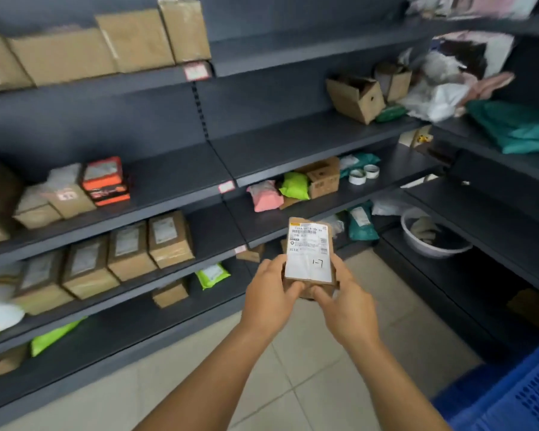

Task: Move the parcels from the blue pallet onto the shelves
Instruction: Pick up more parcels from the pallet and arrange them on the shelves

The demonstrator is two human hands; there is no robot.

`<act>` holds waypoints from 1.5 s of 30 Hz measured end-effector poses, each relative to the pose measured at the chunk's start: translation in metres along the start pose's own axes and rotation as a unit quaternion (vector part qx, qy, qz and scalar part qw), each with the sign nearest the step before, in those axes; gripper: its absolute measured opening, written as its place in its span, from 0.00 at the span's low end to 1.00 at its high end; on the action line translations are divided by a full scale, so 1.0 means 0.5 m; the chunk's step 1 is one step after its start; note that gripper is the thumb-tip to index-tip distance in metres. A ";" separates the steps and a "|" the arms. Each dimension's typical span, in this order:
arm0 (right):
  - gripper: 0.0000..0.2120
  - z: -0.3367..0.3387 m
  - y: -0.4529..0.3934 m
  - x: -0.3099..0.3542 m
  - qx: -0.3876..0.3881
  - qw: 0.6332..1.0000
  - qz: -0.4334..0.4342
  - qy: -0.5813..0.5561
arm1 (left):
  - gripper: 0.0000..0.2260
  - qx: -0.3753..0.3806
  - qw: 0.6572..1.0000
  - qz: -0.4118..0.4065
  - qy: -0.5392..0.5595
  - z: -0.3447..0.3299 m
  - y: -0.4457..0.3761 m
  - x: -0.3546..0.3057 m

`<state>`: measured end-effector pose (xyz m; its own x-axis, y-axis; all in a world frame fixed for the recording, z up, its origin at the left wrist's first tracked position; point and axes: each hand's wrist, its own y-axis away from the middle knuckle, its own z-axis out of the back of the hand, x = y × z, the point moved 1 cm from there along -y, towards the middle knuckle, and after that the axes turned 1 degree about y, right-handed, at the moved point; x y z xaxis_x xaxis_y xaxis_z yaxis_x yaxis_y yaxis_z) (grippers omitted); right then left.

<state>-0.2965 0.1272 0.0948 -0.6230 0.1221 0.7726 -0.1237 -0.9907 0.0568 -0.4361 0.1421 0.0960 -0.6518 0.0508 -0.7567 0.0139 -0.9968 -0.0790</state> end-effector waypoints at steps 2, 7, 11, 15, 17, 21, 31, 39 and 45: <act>0.33 -0.058 -0.004 0.065 0.012 1.000 0.020 0.005 | 0.20 -0.018 1.000 0.007 -0.005 0.077 -0.001 0.040; 0.32 -0.174 -0.023 0.210 0.053 0.995 0.086 0.013 | 0.18 -0.066 0.997 0.032 -0.011 0.231 -0.013 0.131; 0.29 -0.255 -0.061 0.304 0.077 0.988 0.128 0.021 | 0.20 -0.099 0.993 0.053 -0.028 0.328 -0.049 0.191; 0.28 -0.323 -0.122 0.380 0.097 0.981 0.166 0.039 | 0.22 -0.115 0.990 0.065 -0.056 0.403 -0.106 0.243; 0.28 -0.356 -0.161 0.411 0.104 0.977 0.180 0.045 | 0.21 -0.111 0.989 0.068 -0.070 0.430 -0.145 0.269; 0.27 -0.433 -0.275 0.462 0.121 0.972 0.197 0.049 | 0.20 -0.088 0.988 0.066 -0.109 0.472 -0.256 0.327; 0.21 -0.638 -0.576 0.546 0.189 0.947 0.226 0.125 | 0.21 0.014 0.976 0.137 -0.166 0.519 -0.537 0.494; 0.36 -0.710 -0.643 0.586 0.261 0.925 0.210 0.179 | 0.32 0.043 0.946 0.158 -0.279 0.539 -0.612 0.555; 0.40 -0.698 -0.606 0.621 0.223 0.921 0.244 0.207 | 0.29 -0.050 0.951 0.071 -0.298 0.576 -0.583 0.537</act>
<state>-0.7218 0.4864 0.0967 -0.7727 -0.4224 0.4739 0.5206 -0.8488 0.0922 -0.8334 0.4284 0.1027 -0.9514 -0.1573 -0.2648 0.1860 -0.9787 -0.0869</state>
